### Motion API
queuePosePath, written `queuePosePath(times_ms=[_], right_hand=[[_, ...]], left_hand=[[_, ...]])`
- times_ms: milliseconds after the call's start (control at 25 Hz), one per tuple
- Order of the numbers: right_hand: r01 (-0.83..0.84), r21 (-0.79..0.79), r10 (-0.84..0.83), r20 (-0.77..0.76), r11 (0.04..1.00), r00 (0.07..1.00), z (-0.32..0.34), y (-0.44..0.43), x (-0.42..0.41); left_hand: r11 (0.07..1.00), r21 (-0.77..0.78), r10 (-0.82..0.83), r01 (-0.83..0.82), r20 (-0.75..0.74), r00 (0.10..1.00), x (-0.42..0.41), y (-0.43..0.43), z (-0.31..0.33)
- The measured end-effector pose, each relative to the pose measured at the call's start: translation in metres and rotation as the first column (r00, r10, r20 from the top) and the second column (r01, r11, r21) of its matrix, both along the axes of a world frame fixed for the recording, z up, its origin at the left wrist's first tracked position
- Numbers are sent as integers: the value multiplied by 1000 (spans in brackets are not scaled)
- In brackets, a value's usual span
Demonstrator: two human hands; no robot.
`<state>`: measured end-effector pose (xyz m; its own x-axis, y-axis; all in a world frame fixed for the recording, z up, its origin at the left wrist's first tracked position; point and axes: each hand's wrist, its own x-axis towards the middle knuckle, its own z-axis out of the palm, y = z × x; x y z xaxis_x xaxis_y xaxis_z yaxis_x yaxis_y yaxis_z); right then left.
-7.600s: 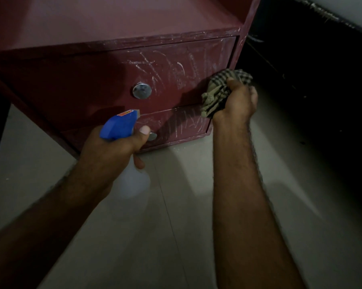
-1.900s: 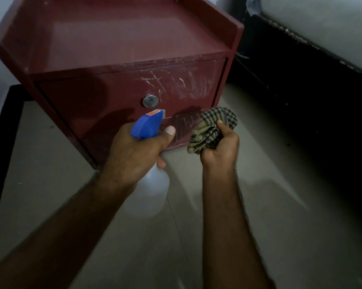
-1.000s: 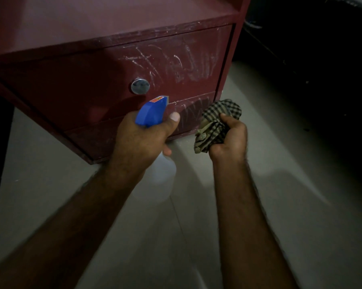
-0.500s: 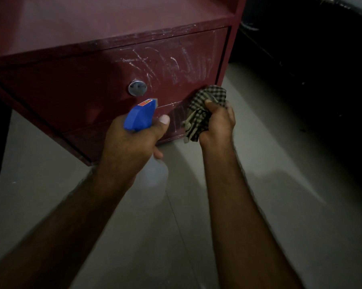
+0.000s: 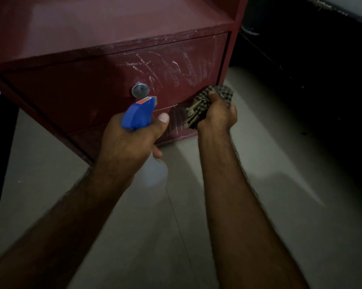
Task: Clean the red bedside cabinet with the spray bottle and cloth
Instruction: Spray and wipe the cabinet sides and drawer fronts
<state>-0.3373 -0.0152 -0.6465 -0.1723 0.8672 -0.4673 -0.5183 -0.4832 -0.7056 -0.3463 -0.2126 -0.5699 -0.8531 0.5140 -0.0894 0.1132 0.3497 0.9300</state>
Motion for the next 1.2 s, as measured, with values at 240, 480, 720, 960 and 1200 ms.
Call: queuePosePath(times_ms=[240, 480, 720, 960, 1200], right_hand=[[-2, 11, 4, -142, 1000, 990, 14, 0, -9], [-89, -60, 86, -51, 994, 995, 7, -7, -8], [-116, -20, 117, 116, 993, 986, 9, 0, -4], [-26, 77, 5, 263, 997, 965, 15, -2, -4], [-27, 172, -13, 227, 985, 974, 30, 4, -5]], left_hand=[[1000, 26, -6, 6, 2, 1000, -1, -3, 3], [999, 27, -23, 23, -3, 1000, 2, -5, 6], [999, 35, -24, 25, -13, 1000, -1, -9, 5], [999, 37, -15, 17, -31, 999, 3, -10, 8], [999, 28, -18, 19, -41, 999, 1, -12, 10]])
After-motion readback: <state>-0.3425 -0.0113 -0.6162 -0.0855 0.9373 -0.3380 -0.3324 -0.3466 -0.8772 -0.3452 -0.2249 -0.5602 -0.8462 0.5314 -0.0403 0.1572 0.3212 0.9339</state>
